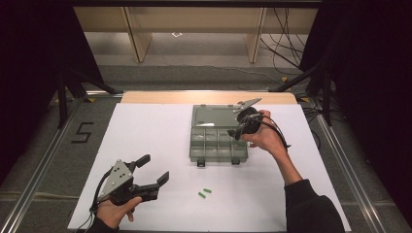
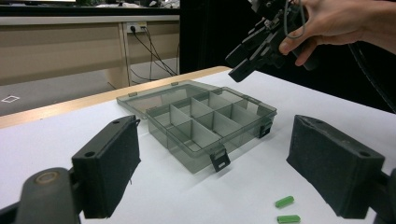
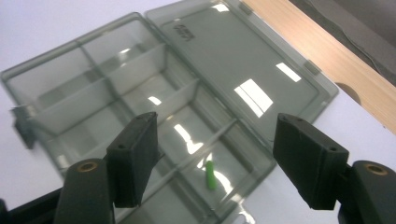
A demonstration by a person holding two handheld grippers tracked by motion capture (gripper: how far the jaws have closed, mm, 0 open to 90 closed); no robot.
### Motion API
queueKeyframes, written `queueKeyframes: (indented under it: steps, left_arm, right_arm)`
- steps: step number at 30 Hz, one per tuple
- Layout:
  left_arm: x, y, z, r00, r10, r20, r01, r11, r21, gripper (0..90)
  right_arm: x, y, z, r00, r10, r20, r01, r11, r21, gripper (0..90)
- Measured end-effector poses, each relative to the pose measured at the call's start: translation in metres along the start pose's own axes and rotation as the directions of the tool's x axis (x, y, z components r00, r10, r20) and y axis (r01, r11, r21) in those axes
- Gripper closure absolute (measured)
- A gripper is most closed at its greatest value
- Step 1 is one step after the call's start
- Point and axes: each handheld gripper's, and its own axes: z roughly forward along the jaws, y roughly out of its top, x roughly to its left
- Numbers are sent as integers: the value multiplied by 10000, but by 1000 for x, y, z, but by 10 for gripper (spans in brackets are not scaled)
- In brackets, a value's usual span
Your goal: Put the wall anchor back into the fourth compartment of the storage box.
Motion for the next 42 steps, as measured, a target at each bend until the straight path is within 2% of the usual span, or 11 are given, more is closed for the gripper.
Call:
queueKeyframes:
  steps: [10,12,19,20,25,28,30,33,34,39,42]
  left_arm:
    - [0,0,0,10000,-8,0,8,10000,-12,159]
    - [0,0,1,10000,-40,74,41,9999,-146,159]
    - [0,0,-1,10000,-2,10,2,10000,-27,159]
    - [0,0,-1,10000,-32,-2,32,10000,-46,159]
    - [0,0,-1,10000,-37,5,37,10000,-43,159]
    - [0,0,-1,10000,-12,-6,12,10000,-48,159]
    - [0,0,-1,10000,-48,0,48,10000,-59,159]
    - [0,0,-1,10000,-16,20,16,10000,-25,159]
    - [0,0,-1,10000,-13,15,13,10000,-34,159]
    - [0,0,-1,10000,-26,5,26,10000,-50,159]
    - [0,0,-1,10000,-12,11,12,10000,-28,159]
  right_arm:
    - [29,5,-9,9966,-609,-548,613,9981,47,290]
    - [32,4,-9,9960,-741,-503,736,9972,-120,290]
    - [58,5,-18,9882,-1280,-844,1269,9918,-175,285]
    - [66,4,-20,9829,-1505,-1056,1488,9886,-238,284]
    - [83,4,-20,9738,-1840,-1334,1830,9829,-198,282]
    - [96,4,-18,9609,-2204,-1679,2201,9753,-209,280]
    - [99,4,-18,9600,-2259,-1655,2256,9740,-212,280]
    - [106,3,-17,9531,-2402,-1839,2429,9700,-82,280]
    - [110,2,-15,9469,-2616,-1868,2642,9644,-112,280]
    - [118,0,-13,9410,-2716,-2021,2793,9601,102,281]
    - [123,-2,-12,9316,-2902,-2189,3015,9533,193,292]
